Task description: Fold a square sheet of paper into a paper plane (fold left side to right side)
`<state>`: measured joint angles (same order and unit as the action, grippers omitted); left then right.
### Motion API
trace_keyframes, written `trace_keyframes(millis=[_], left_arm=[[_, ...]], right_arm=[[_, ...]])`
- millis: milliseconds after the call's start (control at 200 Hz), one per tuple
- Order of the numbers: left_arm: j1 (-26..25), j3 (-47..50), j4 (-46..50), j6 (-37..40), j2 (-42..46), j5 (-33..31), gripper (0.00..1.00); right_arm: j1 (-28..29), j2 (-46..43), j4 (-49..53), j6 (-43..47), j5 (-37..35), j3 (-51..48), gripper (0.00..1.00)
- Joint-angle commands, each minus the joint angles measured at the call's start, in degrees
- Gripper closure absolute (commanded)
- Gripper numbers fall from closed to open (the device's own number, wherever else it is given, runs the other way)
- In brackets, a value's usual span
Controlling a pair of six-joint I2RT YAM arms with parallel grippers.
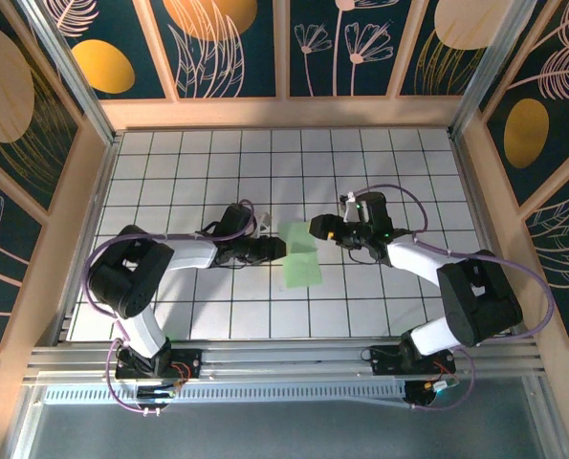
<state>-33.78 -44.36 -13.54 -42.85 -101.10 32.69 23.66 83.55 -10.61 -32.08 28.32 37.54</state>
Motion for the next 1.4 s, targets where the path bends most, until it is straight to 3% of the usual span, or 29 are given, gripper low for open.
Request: trace_keyframes(millis=[0, 515, 856, 1396], left_arm=[[0.21, -2.03, -1.57, 1.86, -2.37, 0.49, 0.59], [0.21, -0.99, -7.38, 0.82, -2.76, 3.66, 1.0], [0.21, 7.38, -16.62, -5.66, 6.98, 0.49, 1.0], [0.21, 8.94, -17.34, -7.44, 8.03, -1.28, 1.0]], right_arm=[[-0.14, -0.98, -1.63, -0.34, -0.28, -1.21, 0.22], [-0.2, 0.74, -0.31, 0.87, 4.57, -2.29, 0.3], [0.76, 2.39, -5.55, -2.28, 8.51, -5.62, 0.34], [5.85, 14.03, -22.49, -7.5, 10.6, -3.66, 0.43]])
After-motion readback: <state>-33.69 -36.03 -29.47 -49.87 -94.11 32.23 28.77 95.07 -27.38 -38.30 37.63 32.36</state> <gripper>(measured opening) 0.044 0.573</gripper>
